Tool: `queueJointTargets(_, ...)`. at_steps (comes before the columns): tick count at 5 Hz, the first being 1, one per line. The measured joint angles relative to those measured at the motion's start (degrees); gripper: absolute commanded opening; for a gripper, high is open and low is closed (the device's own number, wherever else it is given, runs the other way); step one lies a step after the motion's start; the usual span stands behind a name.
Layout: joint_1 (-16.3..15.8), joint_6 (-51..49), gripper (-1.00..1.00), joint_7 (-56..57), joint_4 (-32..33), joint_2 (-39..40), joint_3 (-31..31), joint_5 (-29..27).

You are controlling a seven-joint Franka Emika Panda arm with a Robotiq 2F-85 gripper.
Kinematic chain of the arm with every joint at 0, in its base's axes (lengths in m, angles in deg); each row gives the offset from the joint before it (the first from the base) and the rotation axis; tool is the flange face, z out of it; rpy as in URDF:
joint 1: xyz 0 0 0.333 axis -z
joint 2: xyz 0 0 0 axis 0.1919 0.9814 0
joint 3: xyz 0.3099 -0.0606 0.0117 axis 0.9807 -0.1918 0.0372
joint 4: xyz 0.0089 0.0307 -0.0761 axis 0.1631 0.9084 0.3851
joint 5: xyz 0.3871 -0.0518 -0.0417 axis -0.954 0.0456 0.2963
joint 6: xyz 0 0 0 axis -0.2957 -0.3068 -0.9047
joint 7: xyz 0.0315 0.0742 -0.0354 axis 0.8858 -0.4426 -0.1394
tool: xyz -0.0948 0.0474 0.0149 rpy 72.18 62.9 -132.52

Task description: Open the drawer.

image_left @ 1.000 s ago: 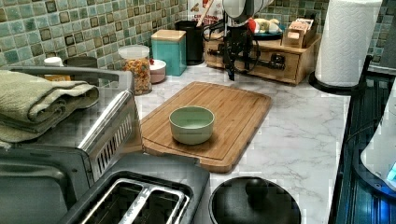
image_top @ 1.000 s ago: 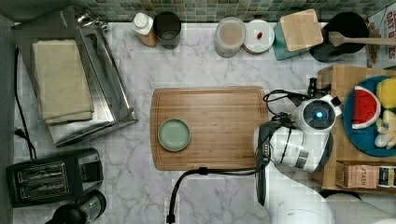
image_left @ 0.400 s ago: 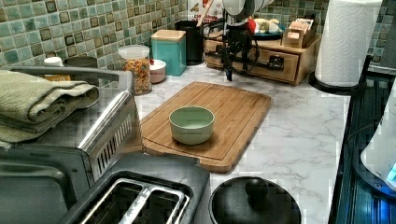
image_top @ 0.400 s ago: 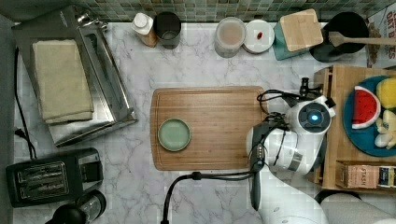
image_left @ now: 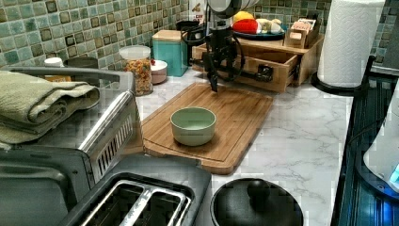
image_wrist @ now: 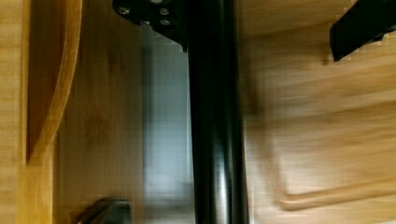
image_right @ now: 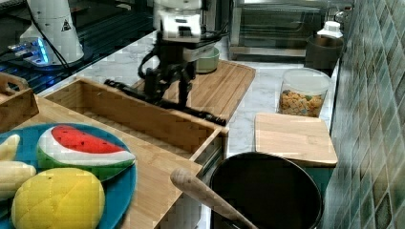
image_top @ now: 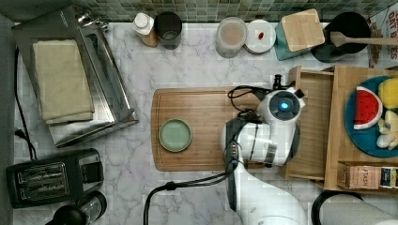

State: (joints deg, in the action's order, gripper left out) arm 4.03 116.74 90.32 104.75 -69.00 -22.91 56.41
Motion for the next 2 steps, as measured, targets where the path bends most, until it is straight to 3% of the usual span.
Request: queueJointTargets(2,-6.95,-2.13,1.00,-9.09,-0.22,-0.17,1.33,0.00)
